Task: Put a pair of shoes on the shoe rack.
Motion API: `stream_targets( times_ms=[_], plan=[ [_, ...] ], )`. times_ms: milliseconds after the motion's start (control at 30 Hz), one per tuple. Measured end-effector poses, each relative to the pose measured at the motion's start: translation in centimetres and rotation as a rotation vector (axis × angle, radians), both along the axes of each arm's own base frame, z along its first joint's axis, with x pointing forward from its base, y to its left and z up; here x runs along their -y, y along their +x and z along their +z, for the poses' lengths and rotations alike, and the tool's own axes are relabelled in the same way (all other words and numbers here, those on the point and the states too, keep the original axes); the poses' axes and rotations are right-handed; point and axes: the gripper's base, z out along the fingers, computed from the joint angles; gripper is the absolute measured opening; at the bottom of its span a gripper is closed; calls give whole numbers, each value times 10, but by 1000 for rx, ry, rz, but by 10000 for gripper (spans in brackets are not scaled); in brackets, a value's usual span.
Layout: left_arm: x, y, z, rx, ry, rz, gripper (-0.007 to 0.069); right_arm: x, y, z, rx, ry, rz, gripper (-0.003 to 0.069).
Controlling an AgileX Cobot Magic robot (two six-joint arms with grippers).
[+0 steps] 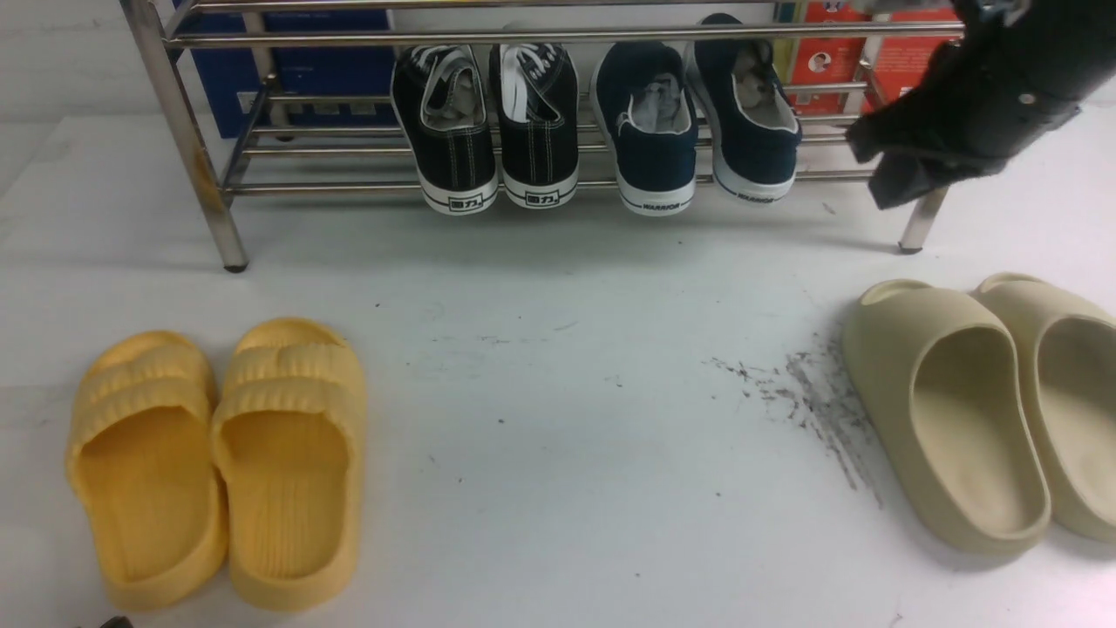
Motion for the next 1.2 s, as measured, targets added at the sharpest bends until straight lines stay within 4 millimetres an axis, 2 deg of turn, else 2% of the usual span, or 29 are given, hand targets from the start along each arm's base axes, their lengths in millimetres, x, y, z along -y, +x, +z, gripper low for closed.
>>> stream_targets(
  times_ms=[100, 133, 200, 233, 267, 333, 467, 867, 1000, 1067, 1200],
  plan=[
    [0, 0, 0, 0, 0, 0, 238, 6, -31, 5, 11, 19, -3, 16],
    [0, 0, 0, 0, 0, 0, 238, 7, -33, 5, 12, 19, -4, 16],
    [0, 0, 0, 0, 0, 0, 238, 12, -56, 4, 14, 23, -6, 8],
    [0, 0, 0, 0, 0, 0, 238, 14, -67, 2, 5, 26, -5, 8],
    [0, 0, 0, 0, 0, 0, 238, 14, -68, 2, 2, 26, -5, 8],
    [0, 0, 0, 0, 0, 0, 238, 17, -91, -1, -59, 45, 10, 8],
    [0, 0, 0, 0, 0, 0, 238, 17, -110, 0, -156, 54, 41, 9],
    [0, 0, 0, 0, 0, 0, 238, 21, -114, -3, -182, 13, 45, 12],
    [0, 0, 0, 0, 0, 0, 238, 27, -123, -7, -16, 9, 30, 8],
    [0, 0, 0, 0, 0, 0, 238, 34, -141, -13, 149, 13, 25, 5],
    [0, 0, 0, 0, 0, 0, 238, 52, -180, -41, 422, 26, -43, 5]
  ],
)
